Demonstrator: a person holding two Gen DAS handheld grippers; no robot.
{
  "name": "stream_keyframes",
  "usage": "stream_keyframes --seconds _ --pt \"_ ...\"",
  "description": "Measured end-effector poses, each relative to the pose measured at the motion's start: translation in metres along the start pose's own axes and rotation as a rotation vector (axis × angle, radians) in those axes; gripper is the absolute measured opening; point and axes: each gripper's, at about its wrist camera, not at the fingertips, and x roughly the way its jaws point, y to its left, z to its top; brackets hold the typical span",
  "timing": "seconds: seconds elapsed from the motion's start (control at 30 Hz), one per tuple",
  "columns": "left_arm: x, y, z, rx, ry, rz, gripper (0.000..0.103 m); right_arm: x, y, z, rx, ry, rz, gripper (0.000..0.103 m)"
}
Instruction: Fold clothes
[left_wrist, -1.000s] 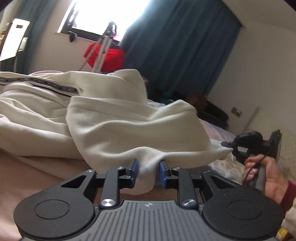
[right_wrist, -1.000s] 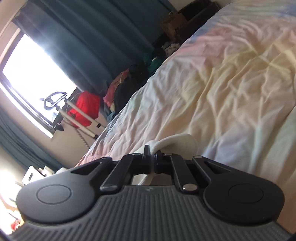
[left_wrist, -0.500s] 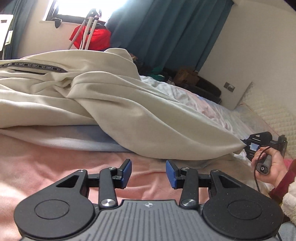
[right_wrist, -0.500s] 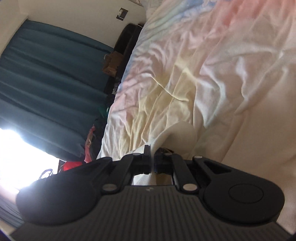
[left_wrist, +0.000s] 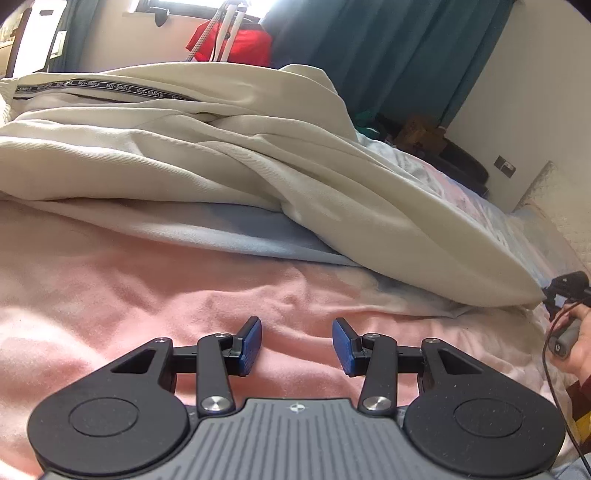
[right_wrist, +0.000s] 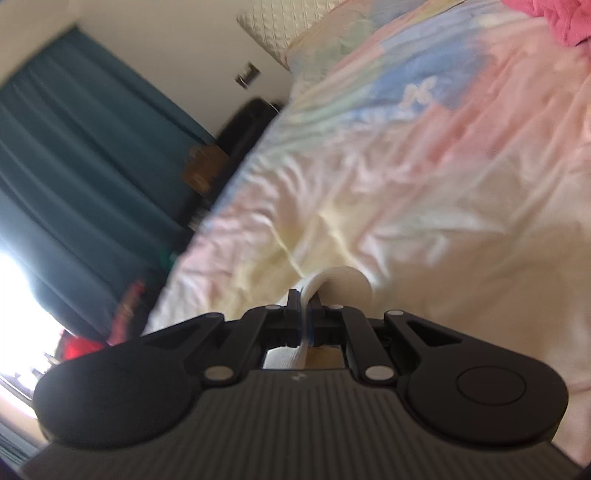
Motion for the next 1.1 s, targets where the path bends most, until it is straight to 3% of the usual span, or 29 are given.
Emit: stream_keyframes --seconds 0.23,0.27,0.3,0.37,0.4,0.53,0.6,0.7,0.9,1.1 --pt "-0.012 0.01 0.0 -0.077 -0.009 0.042 0.045 -0.02 0.002 -0.012 -0.012 0.05 -0.041 0.015" --pt "-0.017 0.01 0.0 -0.08 -0.011 0.053 0.045 -0.03 0.007 -0.013 -0.051 0.037 -0.035 0.03" --pt "-0.021 0.008 0.0 -0.08 -0.014 0.063 0.045 -0.04 0.013 -0.015 -0.09 0.025 -0.03 0.056" --pt "-0.03 0.002 0.0 -0.062 -0.031 0.08 0.048 -0.061 0.024 -0.018 -0.169 0.001 -0.018 0.087" --pt "-0.035 0.0 0.0 -0.06 -0.037 0.081 0.049 -0.071 0.03 -0.02 -0.208 -0.012 -0.013 0.09" --pt "-0.054 -0.007 0.002 -0.067 -0.063 0.051 0.052 -0.118 0.05 -0.024 -0.299 -0.053 0.09 0.089" --pt "-0.065 -0.009 0.005 -0.079 -0.087 0.041 0.058 -0.142 0.054 -0.028 -0.303 -0.069 0.153 0.089" --pt "-0.081 -0.011 0.009 -0.092 -0.112 0.042 0.059 -0.168 0.061 -0.038 -0.316 -0.041 0.238 0.089" --pt "-0.106 0.001 0.014 -0.125 -0.123 0.07 0.066 -0.19 0.091 -0.064 -0.454 -0.003 0.318 0.089" --pt "-0.106 0.046 0.037 -0.335 -0.122 0.13 0.067 -0.197 0.103 -0.099 -0.599 0.022 0.335 0.089"
